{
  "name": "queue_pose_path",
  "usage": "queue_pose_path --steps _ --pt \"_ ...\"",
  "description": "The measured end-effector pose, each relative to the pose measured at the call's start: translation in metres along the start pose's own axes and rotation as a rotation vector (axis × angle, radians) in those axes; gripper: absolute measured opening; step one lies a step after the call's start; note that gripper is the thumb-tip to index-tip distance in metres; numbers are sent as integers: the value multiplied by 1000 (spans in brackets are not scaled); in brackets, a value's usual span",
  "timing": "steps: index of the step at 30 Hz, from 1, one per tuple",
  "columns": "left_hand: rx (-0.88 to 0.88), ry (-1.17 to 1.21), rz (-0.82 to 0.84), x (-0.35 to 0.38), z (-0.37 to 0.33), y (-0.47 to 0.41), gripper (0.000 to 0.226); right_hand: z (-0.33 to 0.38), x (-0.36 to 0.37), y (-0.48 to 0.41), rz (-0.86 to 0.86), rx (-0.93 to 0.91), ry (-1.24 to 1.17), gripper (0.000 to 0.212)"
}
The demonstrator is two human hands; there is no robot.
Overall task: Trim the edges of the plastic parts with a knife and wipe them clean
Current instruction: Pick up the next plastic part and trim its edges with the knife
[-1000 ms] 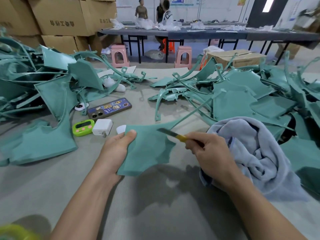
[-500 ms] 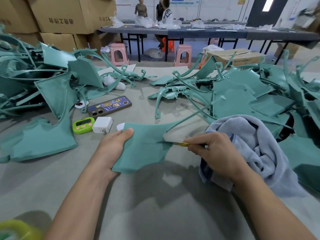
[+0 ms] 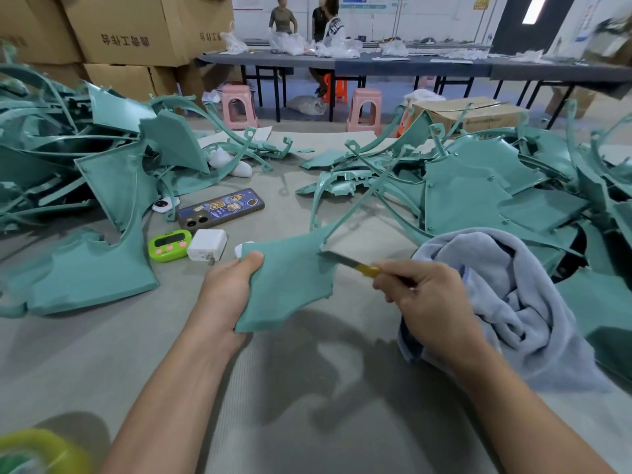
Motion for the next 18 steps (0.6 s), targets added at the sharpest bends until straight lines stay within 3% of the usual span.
queue_pose_path --steps 4,8,10,15,18 --pt "-48 83 -56 -2 0 2 12 5 12 7 103 -21 23 49" --pt "-65 90 -65 -4 2 3 12 10 9 9 144 -64 63 23" --pt "-72 66 -46 -3 3 3 14 9 9 9 163 -31 35 24" --pt "-82 30 17 2 5 5 16 -4 3 -1 -76 98 10 30" --pt "-73 19 9 2 5 3 17 -1 2 -1 -37 92 -98 22"
Point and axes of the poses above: each hand's wrist, its own y-axis away from the middle knuckle, its own x-axis out of the palm, z = x × y, the point moved 5 cm from there along -y, towards the middle knuckle, and after that the axes turned 9 degrees about -z, right-handed, at the moved point
